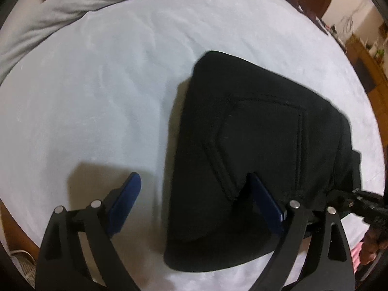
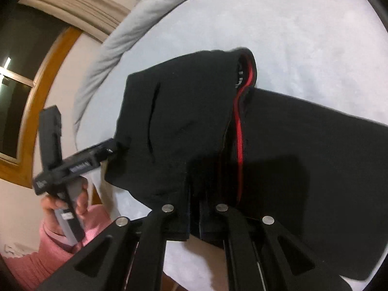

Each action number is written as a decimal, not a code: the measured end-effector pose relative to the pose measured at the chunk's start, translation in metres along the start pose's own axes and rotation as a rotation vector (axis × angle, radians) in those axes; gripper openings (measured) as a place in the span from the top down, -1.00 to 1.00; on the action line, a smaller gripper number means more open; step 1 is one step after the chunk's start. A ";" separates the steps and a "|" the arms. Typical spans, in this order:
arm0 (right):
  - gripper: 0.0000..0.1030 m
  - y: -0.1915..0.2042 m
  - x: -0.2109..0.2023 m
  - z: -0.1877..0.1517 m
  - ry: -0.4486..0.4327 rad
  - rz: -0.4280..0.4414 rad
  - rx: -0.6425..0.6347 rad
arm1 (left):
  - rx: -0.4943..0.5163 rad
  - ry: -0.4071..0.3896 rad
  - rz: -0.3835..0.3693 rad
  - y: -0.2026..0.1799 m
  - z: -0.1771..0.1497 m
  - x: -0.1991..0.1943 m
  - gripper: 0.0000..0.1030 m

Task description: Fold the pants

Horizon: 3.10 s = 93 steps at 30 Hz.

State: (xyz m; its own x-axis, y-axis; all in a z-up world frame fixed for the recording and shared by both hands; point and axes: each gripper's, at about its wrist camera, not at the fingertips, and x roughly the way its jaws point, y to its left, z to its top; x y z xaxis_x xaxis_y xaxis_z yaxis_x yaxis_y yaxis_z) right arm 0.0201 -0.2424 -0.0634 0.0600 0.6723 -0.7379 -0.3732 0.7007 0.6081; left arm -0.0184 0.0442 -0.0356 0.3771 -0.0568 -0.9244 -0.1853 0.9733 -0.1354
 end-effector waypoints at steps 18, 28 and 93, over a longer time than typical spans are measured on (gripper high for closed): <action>-0.55 -0.024 0.011 0.010 0.008 0.085 0.090 | -0.021 0.023 -0.043 0.002 -0.007 -0.005 -0.74; 0.63 0.008 -0.009 0.009 -0.040 -0.015 -0.076 | -0.035 0.036 -0.066 0.000 0.002 -0.003 -0.75; 0.32 -0.042 -0.117 -0.037 -0.164 -0.614 0.007 | 0.146 0.005 -0.028 -0.135 -0.007 0.002 -0.84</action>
State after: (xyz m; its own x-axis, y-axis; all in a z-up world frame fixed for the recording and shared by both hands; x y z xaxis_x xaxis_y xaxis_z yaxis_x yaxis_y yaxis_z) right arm -0.0055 -0.3596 -0.0137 0.4025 0.1754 -0.8985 -0.2199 0.9713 0.0911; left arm 0.0006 -0.0890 -0.0218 0.3758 -0.0852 -0.9228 -0.0407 0.9933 -0.1082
